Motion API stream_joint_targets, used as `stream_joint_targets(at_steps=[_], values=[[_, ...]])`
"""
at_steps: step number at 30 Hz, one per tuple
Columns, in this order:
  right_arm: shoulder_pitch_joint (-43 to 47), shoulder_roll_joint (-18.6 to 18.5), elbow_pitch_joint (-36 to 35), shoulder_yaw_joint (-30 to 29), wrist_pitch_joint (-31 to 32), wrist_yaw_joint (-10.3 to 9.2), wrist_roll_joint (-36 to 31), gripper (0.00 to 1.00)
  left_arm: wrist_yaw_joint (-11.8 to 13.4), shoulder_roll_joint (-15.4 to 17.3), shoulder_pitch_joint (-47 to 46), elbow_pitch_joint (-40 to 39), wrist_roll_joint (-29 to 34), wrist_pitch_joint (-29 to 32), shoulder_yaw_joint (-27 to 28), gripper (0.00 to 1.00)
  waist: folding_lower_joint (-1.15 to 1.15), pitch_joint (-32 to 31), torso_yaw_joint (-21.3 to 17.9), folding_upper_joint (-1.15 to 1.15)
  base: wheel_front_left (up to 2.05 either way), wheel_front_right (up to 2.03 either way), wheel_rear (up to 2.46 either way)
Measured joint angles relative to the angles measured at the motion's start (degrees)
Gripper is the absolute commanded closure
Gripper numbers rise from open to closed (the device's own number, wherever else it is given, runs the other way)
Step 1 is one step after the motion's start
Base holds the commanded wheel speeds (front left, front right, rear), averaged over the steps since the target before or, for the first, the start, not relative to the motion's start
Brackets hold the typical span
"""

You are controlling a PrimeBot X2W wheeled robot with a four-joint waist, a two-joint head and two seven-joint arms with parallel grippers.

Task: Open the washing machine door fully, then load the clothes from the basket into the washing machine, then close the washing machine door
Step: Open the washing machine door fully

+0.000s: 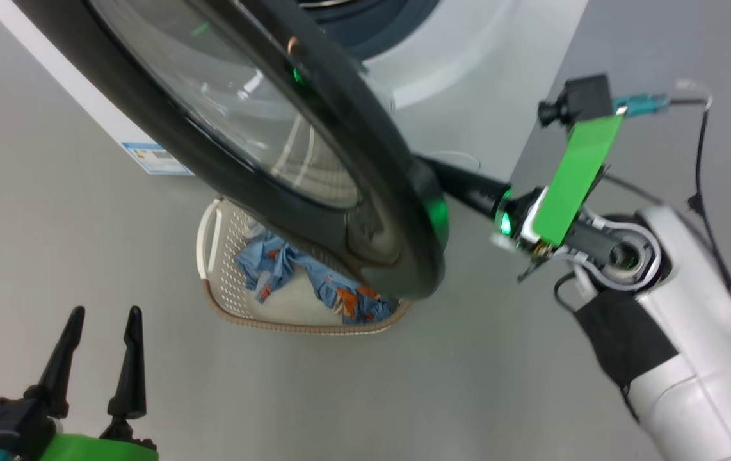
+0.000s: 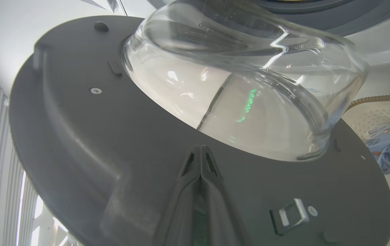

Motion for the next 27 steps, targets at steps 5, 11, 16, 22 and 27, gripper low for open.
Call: stream_joint_targets(at_steps=[5,11,16,22,27], values=[[3.5,1.4,0.1,1.6,-0.5,0.00,0.0,1.00,0.0,-1.2,0.3,0.1,0.5,0.0,-0.1,0.00,0.00,-2.7,0.6,0.00,0.00,0.00,0.00],[6.7,2.9,0.6,4.0,-0.5,0.00,0.1,1.00,0.0,-1.7,1.4,0.6,0.9,0.0,-0.6,0.00,0.00,-5.6,1.3,0.00,0.00,0.00,0.00],[8.5,3.7,1.1,5.8,-1.6,0.00,0.1,1.00,0.0,-2.4,1.4,0.6,1.0,0.0,-1.2,0.00,0.00,-7.4,2.0,0.00,0.00,0.00,0.00],[10.0,4.4,1.9,8.6,-3.1,0.00,0.1,1.00,0.0,-3.0,1.5,1.0,1.5,0.0,-1.9,0.00,0.00,-9.3,3.1,0.00,0.00,0.00,0.00],[11.4,4.7,2.3,9.8,-4.8,0.00,1.2,1.00,0.0,-3.1,1.9,1.0,1.5,0.0,-2.5,0.00,0.00,-10.7,4.7,0.00,0.00,0.00,0.00]])
